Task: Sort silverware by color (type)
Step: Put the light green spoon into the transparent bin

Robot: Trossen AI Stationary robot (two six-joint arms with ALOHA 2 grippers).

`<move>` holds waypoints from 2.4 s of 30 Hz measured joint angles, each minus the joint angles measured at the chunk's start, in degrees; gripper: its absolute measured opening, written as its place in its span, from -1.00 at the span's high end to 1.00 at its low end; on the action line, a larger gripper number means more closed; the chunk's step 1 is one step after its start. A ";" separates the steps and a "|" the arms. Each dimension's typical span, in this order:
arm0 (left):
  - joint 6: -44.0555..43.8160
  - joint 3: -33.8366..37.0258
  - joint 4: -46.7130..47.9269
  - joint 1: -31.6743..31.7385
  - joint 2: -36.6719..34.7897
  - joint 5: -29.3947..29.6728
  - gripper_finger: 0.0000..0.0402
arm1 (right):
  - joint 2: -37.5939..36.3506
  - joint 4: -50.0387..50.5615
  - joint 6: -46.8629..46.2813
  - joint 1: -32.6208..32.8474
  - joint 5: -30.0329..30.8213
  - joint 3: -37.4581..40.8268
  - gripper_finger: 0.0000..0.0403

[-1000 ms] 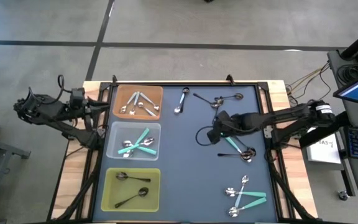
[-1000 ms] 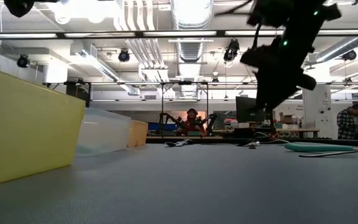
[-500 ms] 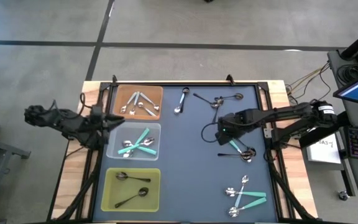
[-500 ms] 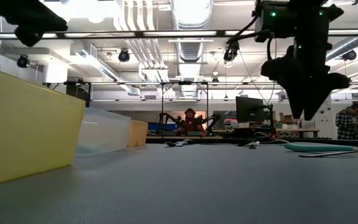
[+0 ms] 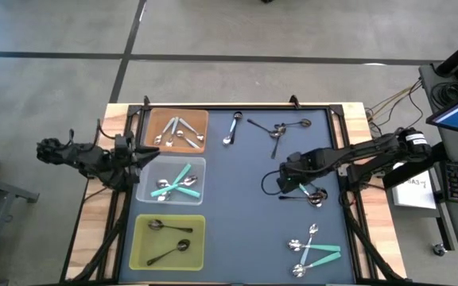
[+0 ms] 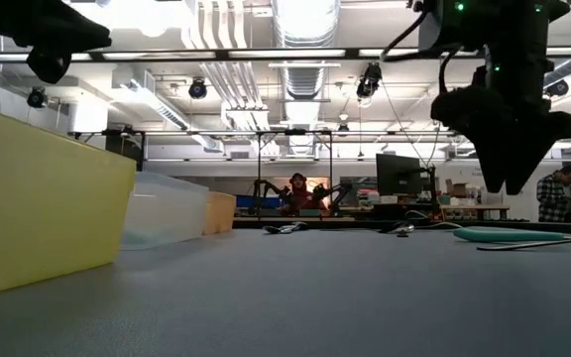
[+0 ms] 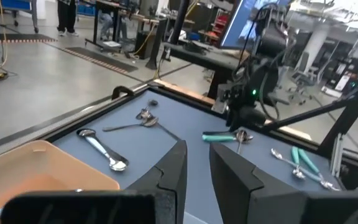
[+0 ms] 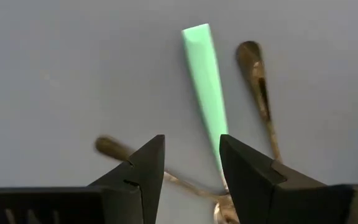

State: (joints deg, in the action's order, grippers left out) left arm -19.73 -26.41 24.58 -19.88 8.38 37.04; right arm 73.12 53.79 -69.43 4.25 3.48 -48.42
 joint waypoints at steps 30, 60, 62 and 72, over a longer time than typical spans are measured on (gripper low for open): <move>-0.48 -0.12 -3.15 -0.02 -0.59 1.55 0.74 | 21.44 -5.03 14.14 -2.27 -0.24 1.19 0.75; -2.42 -0.12 -3.15 0.00 -0.50 5.64 0.74 | -10.59 -13.17 24.34 -1.64 39.15 1.24 0.78; -2.43 -0.12 -3.15 0.00 -0.50 5.66 0.74 | -11.35 -14.49 25.05 -1.66 41.91 1.24 0.78; -2.16 -0.12 -3.10 -0.04 -0.50 5.73 0.74 | -8.57 -59.81 46.61 -1.25 33.78 1.23 0.78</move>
State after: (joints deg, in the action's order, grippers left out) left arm -21.89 -26.52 21.47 -19.92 7.88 42.76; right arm 64.54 -6.03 -22.82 3.01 37.26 -47.19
